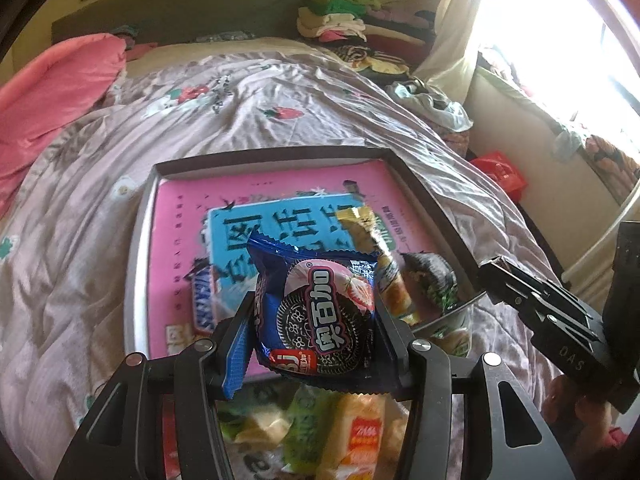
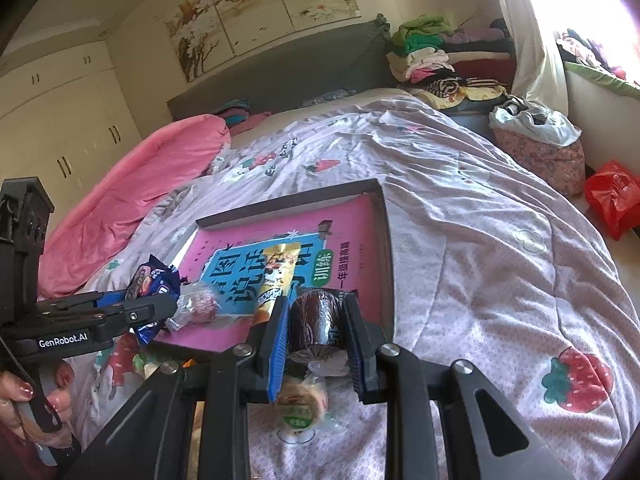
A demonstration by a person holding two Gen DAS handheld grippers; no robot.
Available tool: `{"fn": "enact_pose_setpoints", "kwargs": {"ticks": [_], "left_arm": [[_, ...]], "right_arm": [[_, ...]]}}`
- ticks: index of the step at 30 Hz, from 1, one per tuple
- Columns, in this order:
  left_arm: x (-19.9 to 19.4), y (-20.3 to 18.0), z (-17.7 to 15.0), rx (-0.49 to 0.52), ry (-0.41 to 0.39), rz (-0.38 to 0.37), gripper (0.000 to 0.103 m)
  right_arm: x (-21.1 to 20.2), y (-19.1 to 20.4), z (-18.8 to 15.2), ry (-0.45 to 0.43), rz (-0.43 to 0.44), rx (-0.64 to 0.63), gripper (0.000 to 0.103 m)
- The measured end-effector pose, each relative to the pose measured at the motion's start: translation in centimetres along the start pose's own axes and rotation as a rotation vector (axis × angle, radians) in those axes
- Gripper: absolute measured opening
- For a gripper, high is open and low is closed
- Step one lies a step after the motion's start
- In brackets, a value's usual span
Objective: Organize snacks
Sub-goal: 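Lift and carry the biscuit pack and chocolate over the box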
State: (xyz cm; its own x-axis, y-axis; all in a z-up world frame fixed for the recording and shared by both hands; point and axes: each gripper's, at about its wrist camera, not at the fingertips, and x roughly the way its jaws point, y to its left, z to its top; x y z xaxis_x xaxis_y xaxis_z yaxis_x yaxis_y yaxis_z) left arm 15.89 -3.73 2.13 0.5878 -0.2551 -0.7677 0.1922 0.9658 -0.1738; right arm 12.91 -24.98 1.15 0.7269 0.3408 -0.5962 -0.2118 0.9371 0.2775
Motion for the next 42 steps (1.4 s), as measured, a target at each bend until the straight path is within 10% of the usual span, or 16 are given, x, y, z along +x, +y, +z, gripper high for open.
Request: {"fn": "enact_pose_setpoints", "kwargs": {"ticks": [42], "left_arm": [[4.4, -2.4, 0.1, 0.037, 0.073, -0.006, 0.054]], "right_arm": [[3.9, -1.2, 1.0, 0.044, -0.044, -0.029, 0.027]]}}
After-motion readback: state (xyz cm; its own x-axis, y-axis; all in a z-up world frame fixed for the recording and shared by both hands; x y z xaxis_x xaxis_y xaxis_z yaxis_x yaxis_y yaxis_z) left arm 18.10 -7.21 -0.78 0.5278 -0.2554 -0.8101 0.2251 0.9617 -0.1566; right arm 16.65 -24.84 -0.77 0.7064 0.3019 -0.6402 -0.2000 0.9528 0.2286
